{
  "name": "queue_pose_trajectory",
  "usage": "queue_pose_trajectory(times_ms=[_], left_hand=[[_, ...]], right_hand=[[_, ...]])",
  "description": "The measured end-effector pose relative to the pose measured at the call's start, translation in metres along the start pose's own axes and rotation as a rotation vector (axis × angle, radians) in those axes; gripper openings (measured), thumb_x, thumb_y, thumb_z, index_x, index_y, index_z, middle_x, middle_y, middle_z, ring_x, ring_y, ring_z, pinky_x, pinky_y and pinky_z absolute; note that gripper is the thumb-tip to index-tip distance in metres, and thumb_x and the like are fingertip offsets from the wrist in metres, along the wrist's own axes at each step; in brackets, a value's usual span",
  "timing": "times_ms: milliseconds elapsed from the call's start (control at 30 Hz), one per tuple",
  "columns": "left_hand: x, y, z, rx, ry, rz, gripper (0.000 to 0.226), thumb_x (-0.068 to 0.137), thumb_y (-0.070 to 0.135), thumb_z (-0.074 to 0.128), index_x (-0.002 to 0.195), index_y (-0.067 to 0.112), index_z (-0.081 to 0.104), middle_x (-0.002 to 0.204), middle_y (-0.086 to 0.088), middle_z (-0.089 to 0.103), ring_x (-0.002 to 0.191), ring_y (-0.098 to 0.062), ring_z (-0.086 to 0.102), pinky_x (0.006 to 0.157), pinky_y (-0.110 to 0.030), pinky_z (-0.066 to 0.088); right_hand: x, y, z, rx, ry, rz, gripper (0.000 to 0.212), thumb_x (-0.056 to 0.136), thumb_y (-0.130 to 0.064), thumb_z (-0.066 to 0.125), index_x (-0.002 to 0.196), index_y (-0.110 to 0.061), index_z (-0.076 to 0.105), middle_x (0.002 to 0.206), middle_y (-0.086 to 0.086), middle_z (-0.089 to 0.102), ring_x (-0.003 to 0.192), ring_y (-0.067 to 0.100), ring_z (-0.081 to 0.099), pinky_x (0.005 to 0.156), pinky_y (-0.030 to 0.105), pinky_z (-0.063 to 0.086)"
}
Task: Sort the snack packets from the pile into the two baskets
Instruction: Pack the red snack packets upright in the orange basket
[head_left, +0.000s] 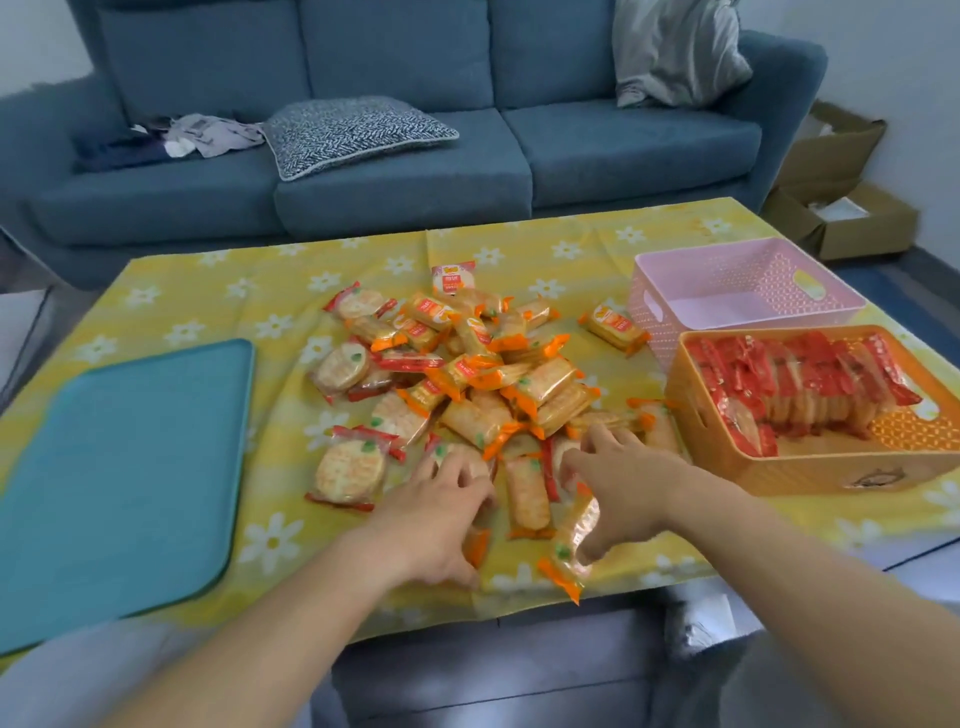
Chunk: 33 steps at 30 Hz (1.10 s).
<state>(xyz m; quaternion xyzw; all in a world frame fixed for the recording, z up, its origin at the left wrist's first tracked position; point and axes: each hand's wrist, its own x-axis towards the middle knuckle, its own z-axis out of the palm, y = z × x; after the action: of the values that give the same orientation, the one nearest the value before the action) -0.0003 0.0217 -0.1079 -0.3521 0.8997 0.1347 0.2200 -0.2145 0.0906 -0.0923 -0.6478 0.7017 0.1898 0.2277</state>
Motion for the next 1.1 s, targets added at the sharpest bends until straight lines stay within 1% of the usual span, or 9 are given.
queue_pose_trajectory(times_ms=[100,200,400,533,633,833,933,1033,1100], left_hand=[[0.003,-0.011,0.005,-0.004,0.080,-0.013,0.074,0.074,0.046,0.080,0.135,0.036,0.039,0.141,0.004,0.027,0.136,-0.026,0.030,0.097,-0.042,0.044],[0.009,-0.020,0.006,-0.012,0.161,-0.112,0.075,0.076,0.049,0.078,0.138,0.035,0.036,0.144,0.002,0.031,0.135,-0.028,0.034,0.106,-0.043,0.037],[0.023,-0.031,-0.002,-0.224,0.128,-0.344,0.102,0.075,0.085,0.047,0.153,0.023,0.022,0.156,-0.008,0.028,0.142,-0.036,0.033,0.110,-0.051,0.032],[0.031,-0.031,-0.008,-0.196,0.220,-0.384,0.091,0.080,0.072,0.061,0.150,0.025,0.027,0.149,-0.006,0.035,0.125,-0.034,0.051,0.096,-0.046,0.047],[0.037,-0.025,-0.008,-0.234,0.208,-0.415,0.091,0.076,0.065,0.071,0.145,0.022,0.029,0.143,-0.007,0.034,0.114,-0.035,0.058,0.084,-0.045,0.052],[0.047,-0.024,-0.013,-0.302,0.199,-0.456,0.104,0.070,0.045,0.086,0.149,0.019,0.024,0.143,-0.014,0.038,0.130,-0.039,0.045,0.101,-0.051,0.042],[0.050,-0.030,-0.017,-0.265,0.270,-0.440,0.111,0.071,0.044,0.086,0.153,0.018,0.015,0.142,-0.012,0.052,0.139,-0.037,0.036,0.107,-0.053,0.033],[0.045,-0.038,-0.023,-0.309,0.312,-0.428,0.118,0.069,0.042,0.088,0.155,0.019,0.011,0.146,-0.008,0.051,0.140,-0.035,0.038,0.107,-0.052,0.035],[0.037,-0.050,-0.029,-0.467,0.363,-0.419,0.124,0.065,0.034,0.091,0.156,0.018,0.009,0.148,-0.010,0.049,0.133,-0.035,0.047,0.104,-0.047,0.044]], right_hand=[[0.007,-0.009,0.003,-0.041,0.086,0.028,0.083,0.065,-0.074,0.075,0.127,-0.028,0.047,0.134,0.001,0.037,0.129,0.028,0.041,0.088,0.043,0.050],[0.014,-0.008,0.003,0.013,0.157,0.081,0.081,0.066,-0.082,0.067,0.122,-0.027,0.049,0.133,0.001,0.041,0.131,0.028,0.042,0.094,0.042,0.049],[0.027,-0.003,0.009,0.114,0.129,0.176,0.120,0.054,-0.088,0.068,0.143,-0.017,0.031,0.149,0.009,0.030,0.133,0.037,0.043,0.106,0.045,0.044],[0.033,0.001,0.005,0.116,0.092,0.205,0.138,0.051,-0.092,0.066,0.157,-0.018,0.015,0.157,0.007,0.029,0.141,0.037,0.032,0.112,0.048,0.039],[0.036,0.001,0.001,0.055,0.099,0.215,0.136,0.048,-0.094,0.064,0.154,-0.020,0.023,0.156,0.006,0.033,0.144,0.035,0.025,0.113,0.050,0.037],[0.035,-0.003,-0.003,-0.059,0.185,0.259,0.130,0.046,-0.093,0.066,0.145,-0.017,0.031,0.143,0.011,0.032,0.133,0.034,0.032,0.108,0.045,0.039],[0.035,-0.006,-0.008,-0.051,0.305,0.261,0.113,0.054,-0.080,0.077,0.135,-0.013,0.035,0.132,0.010,0.039,0.121,0.034,0.048,0.096,0.040,0.046],[0.033,-0.004,-0.018,-0.004,0.442,0.229,0.067,0.078,-0.052,0.076,0.120,-0.013,0.041,0.120,0.007,0.056,0.111,0.032,0.062,0.074,0.037,0.046],[0.030,-0.002,-0.025,-0.078,0.521,0.211,0.042,0.088,-0.036,0.066,0.118,-0.016,0.046,0.118,0.005,0.062,0.112,0.030,0.062,0.075,0.036,0.045]])
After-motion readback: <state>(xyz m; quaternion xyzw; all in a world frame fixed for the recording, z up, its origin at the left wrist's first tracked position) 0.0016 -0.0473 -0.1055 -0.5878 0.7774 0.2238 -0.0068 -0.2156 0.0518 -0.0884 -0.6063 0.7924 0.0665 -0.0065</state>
